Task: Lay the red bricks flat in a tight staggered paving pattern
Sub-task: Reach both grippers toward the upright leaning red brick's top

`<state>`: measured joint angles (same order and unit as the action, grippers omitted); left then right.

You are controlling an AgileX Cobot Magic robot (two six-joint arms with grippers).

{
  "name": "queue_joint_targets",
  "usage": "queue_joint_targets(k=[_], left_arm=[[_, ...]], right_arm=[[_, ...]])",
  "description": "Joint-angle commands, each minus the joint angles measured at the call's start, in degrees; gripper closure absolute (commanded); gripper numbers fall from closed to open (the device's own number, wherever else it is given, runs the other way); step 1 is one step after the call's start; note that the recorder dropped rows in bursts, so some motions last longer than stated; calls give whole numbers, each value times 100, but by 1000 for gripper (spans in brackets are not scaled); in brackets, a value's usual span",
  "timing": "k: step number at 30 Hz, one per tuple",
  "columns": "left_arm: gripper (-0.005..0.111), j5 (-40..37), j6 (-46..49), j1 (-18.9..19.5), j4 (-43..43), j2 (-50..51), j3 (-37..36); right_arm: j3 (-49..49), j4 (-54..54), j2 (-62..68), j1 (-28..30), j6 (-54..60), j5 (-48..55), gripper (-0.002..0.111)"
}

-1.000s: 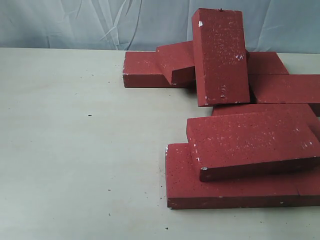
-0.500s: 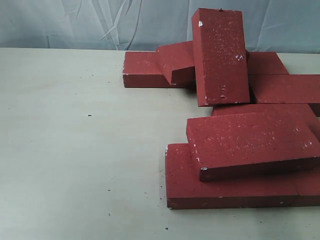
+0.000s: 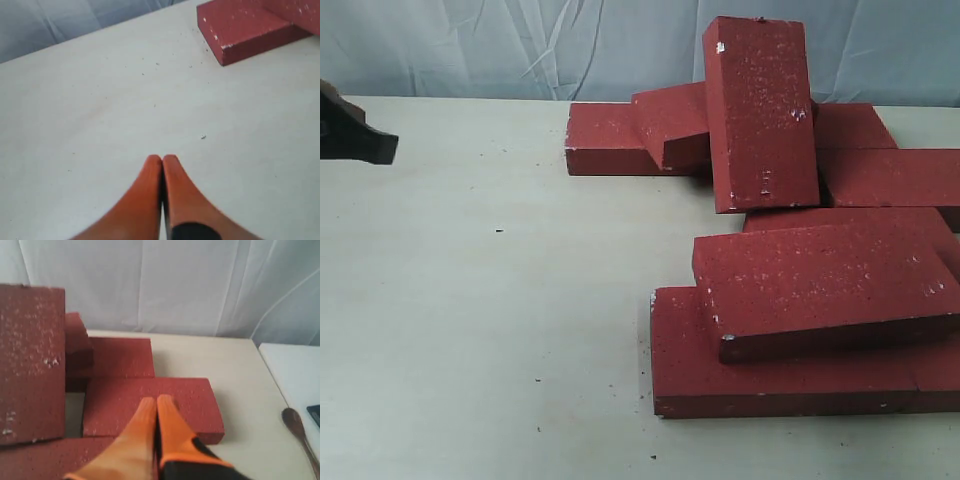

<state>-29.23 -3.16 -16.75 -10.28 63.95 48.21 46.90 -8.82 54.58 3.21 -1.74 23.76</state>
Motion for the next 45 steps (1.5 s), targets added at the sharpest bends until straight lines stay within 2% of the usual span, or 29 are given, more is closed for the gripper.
queue_joint_targets(k=[1, 4, 7, 10, 11, 14, 16, 20, 27, 35, 45], left_arm=[[107, -316, 316, -229, 333, 399, 158], [107, -719, 1122, -339, 1066, 713, 359], [107, -690, 2530, -439, 2572, 1182, 641], [107, -345, 3578, -439, 3820, 1648, 813], [107, -78, 4078, -439, 4504, 1981, 931], [107, -51, 5241, -449, 6011, 2885, 1465], [107, -79, 5601, -459, 6608, 3423, 1936], [107, -496, 5631, -622, 6806, 4394, 2982], [107, -550, 5593, -1032, 6794, 5221, 3994], [107, -559, 5589, -1349, 6878, 5774, 4607], [107, -399, 5567, -1489, 7041, 6226, 5010]], right_arm=[[327, 413, 755, 7, 667, 509, 109], [682, 992, 1301, 7, 1303, 880, 109], [1444, 2185, 2410, 7, 2594, 1481, 109], [2094, 2239, 3308, 7, 2774, 1527, 109], [2368, 2239, 3698, 7, 2909, 1551, 109], [3054, 2239, 4545, 7, 3049, 1560, 109], [3450, 2239, 4978, 7, 3064, 1563, 109], [4009, 2239, 5661, 7, 3077, 1588, 109], [4089, 2295, 5942, 7, 3349, 1600, 109], [4089, 2759, 6002, 7, 3612, 1467, 109], [4089, 3291, 6236, 2, 3958, 1349, 109]])
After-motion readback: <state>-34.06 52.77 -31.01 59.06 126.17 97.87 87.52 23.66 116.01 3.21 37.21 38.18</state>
